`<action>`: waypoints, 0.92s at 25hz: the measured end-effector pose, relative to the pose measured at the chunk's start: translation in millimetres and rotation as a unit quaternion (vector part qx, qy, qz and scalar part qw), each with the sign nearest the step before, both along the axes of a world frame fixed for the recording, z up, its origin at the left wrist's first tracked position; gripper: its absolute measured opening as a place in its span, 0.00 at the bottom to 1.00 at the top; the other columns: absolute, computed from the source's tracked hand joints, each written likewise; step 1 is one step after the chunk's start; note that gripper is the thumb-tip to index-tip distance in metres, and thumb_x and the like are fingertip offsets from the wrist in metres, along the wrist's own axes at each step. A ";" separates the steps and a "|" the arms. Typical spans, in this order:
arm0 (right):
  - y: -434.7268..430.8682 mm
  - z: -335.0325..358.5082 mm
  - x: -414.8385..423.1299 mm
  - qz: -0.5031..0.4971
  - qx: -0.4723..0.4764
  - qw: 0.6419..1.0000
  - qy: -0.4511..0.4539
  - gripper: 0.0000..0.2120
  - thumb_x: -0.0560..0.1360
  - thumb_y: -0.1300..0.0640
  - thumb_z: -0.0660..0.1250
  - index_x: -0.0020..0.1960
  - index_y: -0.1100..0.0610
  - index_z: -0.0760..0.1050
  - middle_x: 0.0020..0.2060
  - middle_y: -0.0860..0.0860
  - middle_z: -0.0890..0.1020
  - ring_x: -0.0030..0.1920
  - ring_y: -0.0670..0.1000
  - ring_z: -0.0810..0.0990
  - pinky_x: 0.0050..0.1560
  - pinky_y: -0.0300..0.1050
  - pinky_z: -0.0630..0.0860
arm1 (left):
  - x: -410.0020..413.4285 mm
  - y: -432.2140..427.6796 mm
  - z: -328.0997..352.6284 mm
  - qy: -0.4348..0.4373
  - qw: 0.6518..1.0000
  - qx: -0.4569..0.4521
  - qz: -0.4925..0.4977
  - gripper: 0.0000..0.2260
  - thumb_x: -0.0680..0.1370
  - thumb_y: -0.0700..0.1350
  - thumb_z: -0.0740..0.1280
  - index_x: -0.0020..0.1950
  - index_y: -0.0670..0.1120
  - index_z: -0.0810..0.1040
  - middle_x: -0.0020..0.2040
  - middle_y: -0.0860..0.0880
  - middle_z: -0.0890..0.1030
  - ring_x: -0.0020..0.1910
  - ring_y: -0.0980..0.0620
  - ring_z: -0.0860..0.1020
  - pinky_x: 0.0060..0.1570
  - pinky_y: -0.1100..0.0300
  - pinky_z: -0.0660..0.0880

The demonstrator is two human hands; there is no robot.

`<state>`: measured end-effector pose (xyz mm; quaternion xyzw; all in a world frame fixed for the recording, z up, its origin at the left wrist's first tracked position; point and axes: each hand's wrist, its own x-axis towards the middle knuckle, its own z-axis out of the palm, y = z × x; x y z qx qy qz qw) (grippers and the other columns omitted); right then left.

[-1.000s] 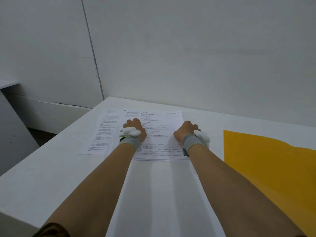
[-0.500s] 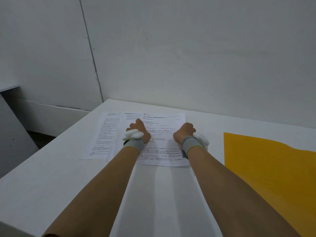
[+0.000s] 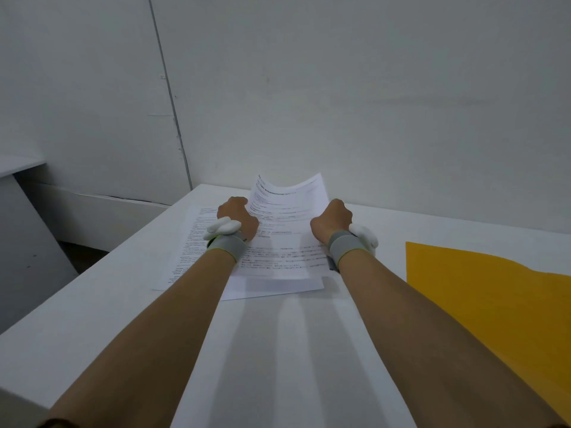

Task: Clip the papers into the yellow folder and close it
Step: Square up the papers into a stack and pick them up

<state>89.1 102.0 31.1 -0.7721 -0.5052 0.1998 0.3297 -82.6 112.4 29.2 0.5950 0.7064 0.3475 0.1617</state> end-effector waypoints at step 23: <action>28.3 -32.3 -53.9 0.067 -0.175 0.975 -0.121 0.14 0.75 0.60 0.62 0.33 0.58 0.64 0.28 0.52 0.69 0.33 0.53 0.70 0.33 0.41 0.65 | -45.3 20.9 -45.7 0.108 0.988 -0.101 0.042 0.18 0.74 0.37 0.64 0.30 0.46 0.58 0.31 0.49 0.64 0.28 0.56 0.60 0.32 0.71 0.55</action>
